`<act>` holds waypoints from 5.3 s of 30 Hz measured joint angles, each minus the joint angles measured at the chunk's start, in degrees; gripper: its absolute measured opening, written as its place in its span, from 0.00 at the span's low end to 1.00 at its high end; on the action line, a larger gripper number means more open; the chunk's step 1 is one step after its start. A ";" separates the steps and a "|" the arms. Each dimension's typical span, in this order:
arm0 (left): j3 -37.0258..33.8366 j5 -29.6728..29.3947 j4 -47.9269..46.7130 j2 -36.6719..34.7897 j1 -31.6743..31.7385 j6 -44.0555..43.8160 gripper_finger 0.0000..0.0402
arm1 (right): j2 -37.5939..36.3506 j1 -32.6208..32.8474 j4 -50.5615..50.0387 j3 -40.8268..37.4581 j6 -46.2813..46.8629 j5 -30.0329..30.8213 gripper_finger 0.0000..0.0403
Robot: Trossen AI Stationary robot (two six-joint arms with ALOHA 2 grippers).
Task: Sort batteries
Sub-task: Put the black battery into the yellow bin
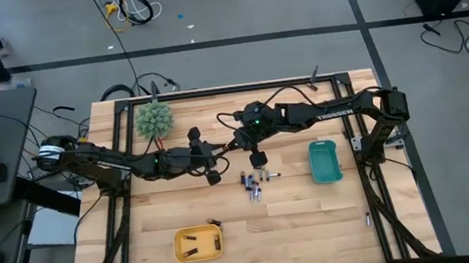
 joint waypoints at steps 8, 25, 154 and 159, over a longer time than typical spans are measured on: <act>0.00 -0.63 -0.14 -0.05 0.04 0.49 0.04 | 0.00 -0.02 -0.03 -0.02 -0.44 -0.35 0.08; 8.28 0.87 -31.27 -8.79 -11.93 -17.66 0.04 | -4.62 -3.65 -12.86 0.13 1.29 0.24 0.29; 13.14 -2.38 -38.59 4.93 -0.70 4.67 0.11 | -5.63 -51.78 -18.85 -13.49 34.89 28.10 0.00; 13.14 -2.98 -37.76 4.93 -0.70 5.71 0.11 | -0.93 -52.05 -18.87 -13.53 35.56 28.11 0.00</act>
